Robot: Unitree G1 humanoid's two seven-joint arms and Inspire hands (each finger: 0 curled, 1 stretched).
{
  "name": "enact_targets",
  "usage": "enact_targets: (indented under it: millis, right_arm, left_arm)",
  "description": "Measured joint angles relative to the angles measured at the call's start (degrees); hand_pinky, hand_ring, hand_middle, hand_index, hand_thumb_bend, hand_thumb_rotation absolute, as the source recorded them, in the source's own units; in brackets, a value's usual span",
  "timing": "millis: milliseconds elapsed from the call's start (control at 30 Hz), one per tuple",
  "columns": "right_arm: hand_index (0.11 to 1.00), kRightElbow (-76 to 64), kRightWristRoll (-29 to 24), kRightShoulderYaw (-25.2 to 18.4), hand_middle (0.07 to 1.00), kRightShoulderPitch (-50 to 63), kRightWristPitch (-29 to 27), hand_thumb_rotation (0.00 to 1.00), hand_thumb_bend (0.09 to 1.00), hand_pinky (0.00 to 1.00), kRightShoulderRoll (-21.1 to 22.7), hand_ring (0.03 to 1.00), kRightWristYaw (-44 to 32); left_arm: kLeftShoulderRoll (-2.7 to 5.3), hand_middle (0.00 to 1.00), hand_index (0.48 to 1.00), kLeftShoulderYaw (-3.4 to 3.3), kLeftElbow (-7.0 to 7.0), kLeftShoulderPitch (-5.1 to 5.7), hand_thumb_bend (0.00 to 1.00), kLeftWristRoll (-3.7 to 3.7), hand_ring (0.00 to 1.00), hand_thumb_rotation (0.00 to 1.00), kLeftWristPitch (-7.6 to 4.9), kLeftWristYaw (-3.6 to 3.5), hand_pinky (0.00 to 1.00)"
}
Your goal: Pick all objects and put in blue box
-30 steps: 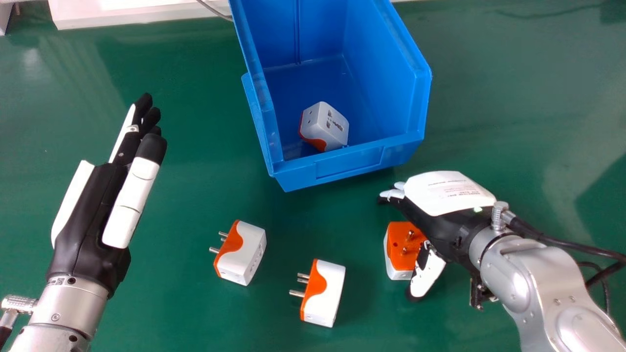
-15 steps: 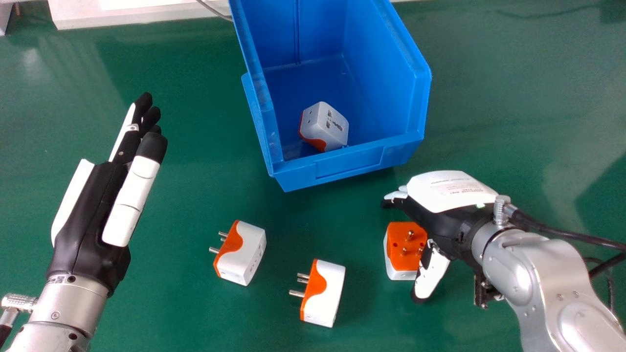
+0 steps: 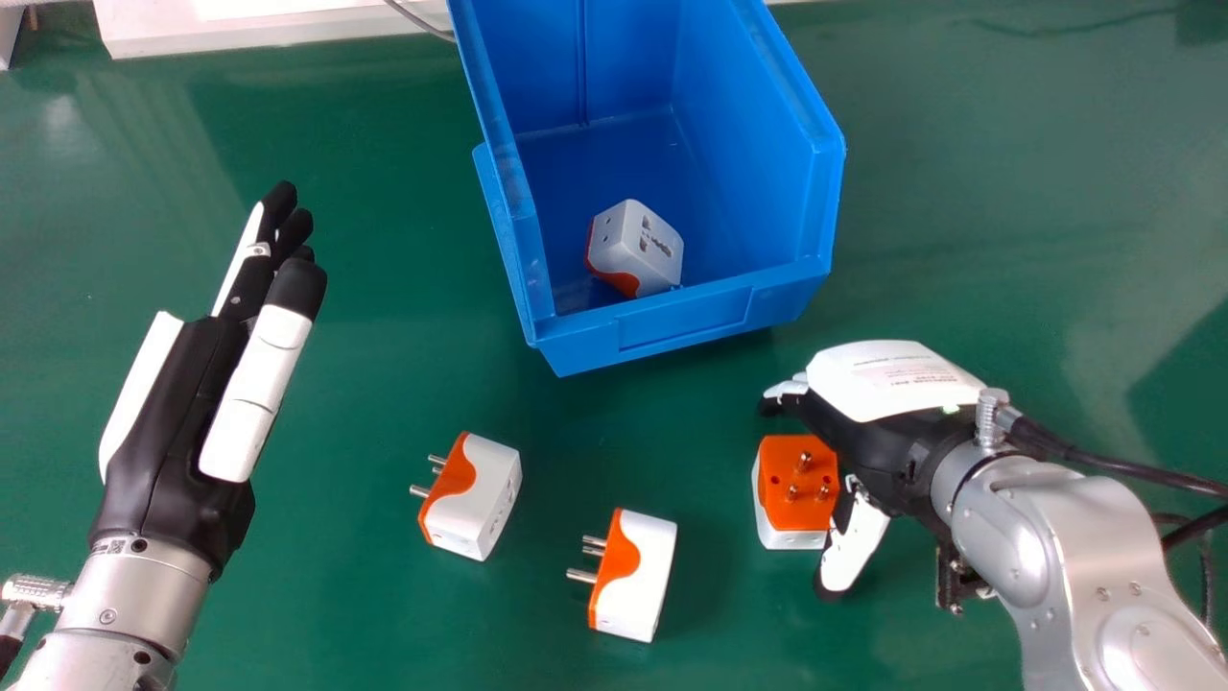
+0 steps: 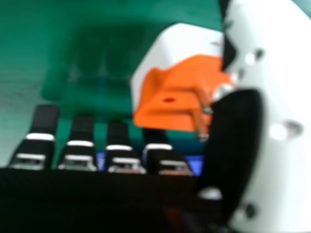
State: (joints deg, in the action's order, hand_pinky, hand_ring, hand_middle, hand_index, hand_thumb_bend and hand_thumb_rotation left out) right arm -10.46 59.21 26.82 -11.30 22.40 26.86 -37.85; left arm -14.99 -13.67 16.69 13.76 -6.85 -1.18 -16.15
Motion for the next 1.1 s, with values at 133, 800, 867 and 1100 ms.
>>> enact_targets:
  millis: [133,800,867,1100]
  right_arm:
    - [0.837,-0.4,0.1,0.0,0.91,0.8,0.5,0.09,0.605,0.79,-0.3,0.886,0.8]
    - [0.791,2.6,1.4,0.9,0.864,2.3,-0.1,0.09,0.622,0.72,-2.1,0.836,9.7]
    - [0.788,2.7,1.5,0.9,0.862,2.6,0.0,0.09,0.621,0.71,-2.5,0.833,10.5]
    - [0.78,3.1,2.4,0.9,0.858,4.1,1.6,0.08,0.623,0.7,-4.6,0.825,13.8]
  left_arm:
    - [0.0,1.0,1.0,-0.01,0.0,-0.23,0.85,0.0,1.0,0.96,0.0,0.0,0.98]
    - [0.0,1.0,1.0,-0.01,-0.01,-0.52,0.84,0.01,1.0,0.96,0.0,-0.08,0.98]
    - [0.0,1.0,1.0,-0.01,-0.01,-0.52,0.84,0.01,1.0,0.96,0.0,-0.08,0.98]
    - [0.0,1.0,1.0,-0.01,0.07,-0.52,0.83,0.01,1.0,0.96,0.05,-0.09,0.98]
